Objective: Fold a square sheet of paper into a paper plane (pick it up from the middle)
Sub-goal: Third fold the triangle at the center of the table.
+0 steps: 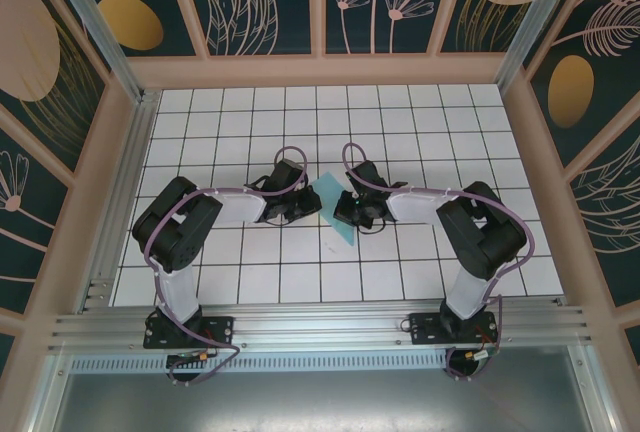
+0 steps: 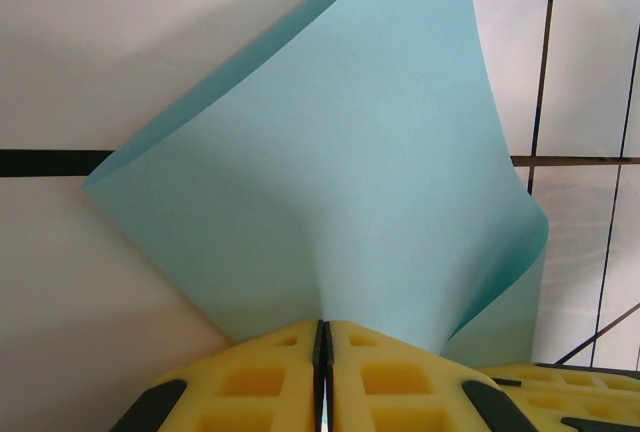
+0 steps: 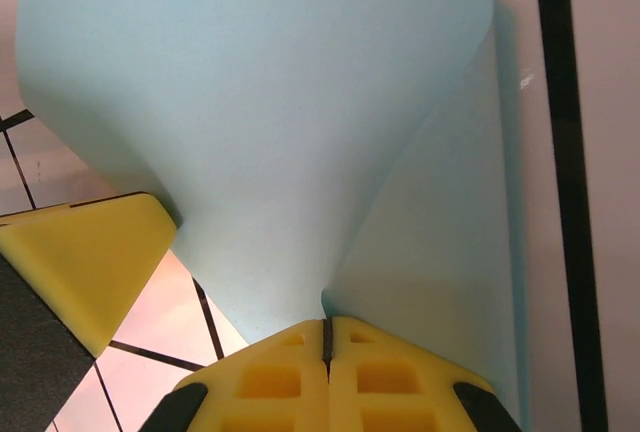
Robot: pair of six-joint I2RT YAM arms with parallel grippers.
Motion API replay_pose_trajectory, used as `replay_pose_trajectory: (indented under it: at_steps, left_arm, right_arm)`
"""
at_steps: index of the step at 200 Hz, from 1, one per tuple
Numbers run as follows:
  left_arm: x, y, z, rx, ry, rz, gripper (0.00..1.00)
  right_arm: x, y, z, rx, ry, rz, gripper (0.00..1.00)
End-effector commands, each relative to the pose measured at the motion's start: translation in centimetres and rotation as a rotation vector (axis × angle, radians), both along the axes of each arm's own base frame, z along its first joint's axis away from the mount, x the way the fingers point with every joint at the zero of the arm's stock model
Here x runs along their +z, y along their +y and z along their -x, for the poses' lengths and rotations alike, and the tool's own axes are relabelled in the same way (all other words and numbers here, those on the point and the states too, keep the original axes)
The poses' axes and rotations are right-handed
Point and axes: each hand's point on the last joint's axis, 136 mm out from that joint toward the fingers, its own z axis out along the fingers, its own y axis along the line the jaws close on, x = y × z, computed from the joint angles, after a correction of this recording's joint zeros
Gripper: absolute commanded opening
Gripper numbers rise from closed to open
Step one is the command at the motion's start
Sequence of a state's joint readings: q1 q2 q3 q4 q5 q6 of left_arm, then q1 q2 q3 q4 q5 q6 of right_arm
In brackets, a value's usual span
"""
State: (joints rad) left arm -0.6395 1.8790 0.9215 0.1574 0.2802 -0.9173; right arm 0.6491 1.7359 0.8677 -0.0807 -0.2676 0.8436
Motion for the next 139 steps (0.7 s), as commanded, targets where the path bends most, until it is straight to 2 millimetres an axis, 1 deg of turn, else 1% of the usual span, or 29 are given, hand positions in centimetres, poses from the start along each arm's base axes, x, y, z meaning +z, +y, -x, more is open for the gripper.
replay_pose_trajectory:
  at_steps: [1, 31, 84, 139]
  left_arm:
    - [-1.9, 0.6, 0.9, -0.016, 0.046, -0.041, 0.13]
    - [-2.0, 0.6, 1.0, -0.017, 0.048, -0.04, 0.13]
    - [-1.9, 0.6, 1.0, -0.018, 0.047, -0.038, 0.13]
    - [-1.4, 0.6, 0.9, -0.017, 0.038, -0.031, 0.13]
  right_arm:
    - [0.5, 0.3, 0.2, 0.025, -0.015, -0.031, 0.0]
    - [0.2, 0.7, 0.4, 0.027, 0.0, -0.047, 0.0]
    - [-0.6, -0.1, 0.2, 0.002, 0.009, -0.012, 0.0]
    - [-1.1, 0.2, 0.7, -0.001, 0.053, -0.044, 0.0]
